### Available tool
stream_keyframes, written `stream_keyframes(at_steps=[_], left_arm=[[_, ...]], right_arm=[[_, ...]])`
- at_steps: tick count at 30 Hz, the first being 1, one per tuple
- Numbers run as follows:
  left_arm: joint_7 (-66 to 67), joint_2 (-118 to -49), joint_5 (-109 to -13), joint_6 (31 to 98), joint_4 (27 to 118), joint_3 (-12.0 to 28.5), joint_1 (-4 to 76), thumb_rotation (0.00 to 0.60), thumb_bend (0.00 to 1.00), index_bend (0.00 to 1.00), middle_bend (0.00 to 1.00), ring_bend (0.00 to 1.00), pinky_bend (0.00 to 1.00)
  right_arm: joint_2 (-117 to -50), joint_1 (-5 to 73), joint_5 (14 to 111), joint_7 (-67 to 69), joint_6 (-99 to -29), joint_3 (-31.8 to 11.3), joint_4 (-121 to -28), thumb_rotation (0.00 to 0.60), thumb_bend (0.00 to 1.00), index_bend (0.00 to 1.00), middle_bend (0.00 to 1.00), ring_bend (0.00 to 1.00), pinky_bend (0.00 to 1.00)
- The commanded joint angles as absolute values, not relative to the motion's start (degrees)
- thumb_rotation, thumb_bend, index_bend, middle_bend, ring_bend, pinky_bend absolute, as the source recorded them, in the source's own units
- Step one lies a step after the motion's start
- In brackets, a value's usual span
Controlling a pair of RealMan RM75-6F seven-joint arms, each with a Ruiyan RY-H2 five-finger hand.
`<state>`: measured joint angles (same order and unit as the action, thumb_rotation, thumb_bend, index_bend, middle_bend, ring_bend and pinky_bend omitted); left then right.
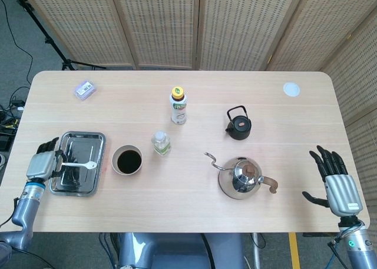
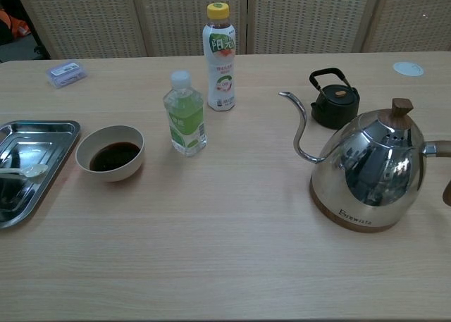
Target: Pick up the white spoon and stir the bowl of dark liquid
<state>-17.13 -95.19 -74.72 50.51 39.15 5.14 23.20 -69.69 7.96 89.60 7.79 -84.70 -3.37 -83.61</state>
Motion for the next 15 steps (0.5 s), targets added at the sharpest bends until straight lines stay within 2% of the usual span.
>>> stream_keyframes(at_steps=[1,15], left_arm=[[-17.1,-95.8,-75.0,49.9,38.2,5.0,23.5,0.600,0.37,0.52,0.00,0.00,0.00],[-17.9,-97.9,-75.4,49.2,34.8,5.1,24.0,0.600,0.37,0.52,0.00,0.00,0.00]], right_arm=[[-69.7,8.0,89.6,7.8,-84.6,-3.3,-83.6,0.600,0.00,0.07,0.00,0.00,0.00],[-69.6,7.9,89.5,8.1,-84.6,-3.3,-83.5,0.600,0.00,0.07,0.00,0.00,0.00]])
